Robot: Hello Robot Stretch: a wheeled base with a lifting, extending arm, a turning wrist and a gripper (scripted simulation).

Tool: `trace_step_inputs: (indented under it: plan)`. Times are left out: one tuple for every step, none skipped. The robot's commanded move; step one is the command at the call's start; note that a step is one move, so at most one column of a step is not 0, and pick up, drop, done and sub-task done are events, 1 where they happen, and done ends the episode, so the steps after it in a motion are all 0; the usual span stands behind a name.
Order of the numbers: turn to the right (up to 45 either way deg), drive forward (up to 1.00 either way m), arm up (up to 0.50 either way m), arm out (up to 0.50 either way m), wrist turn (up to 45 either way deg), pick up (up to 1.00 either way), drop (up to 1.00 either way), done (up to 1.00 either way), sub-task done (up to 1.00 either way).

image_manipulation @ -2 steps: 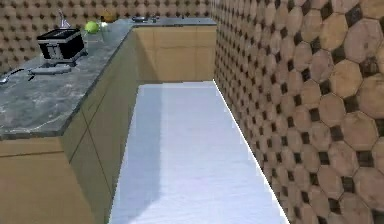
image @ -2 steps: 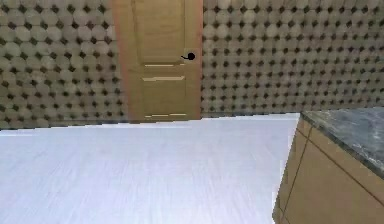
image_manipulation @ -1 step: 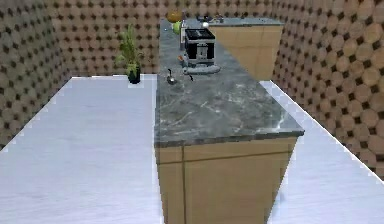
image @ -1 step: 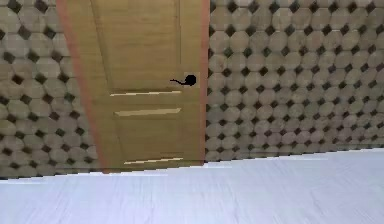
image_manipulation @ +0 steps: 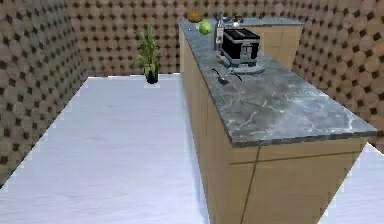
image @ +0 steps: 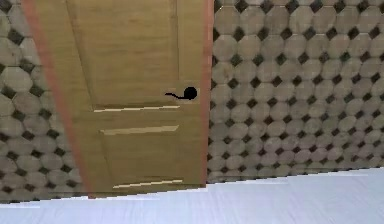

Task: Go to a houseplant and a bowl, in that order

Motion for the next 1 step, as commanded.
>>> trace_step_inputs:
  plan:
    - [39.0, 0.0, 0.0, 0.0, 0.0, 0.0, 0.0, 0.0, 0.0]
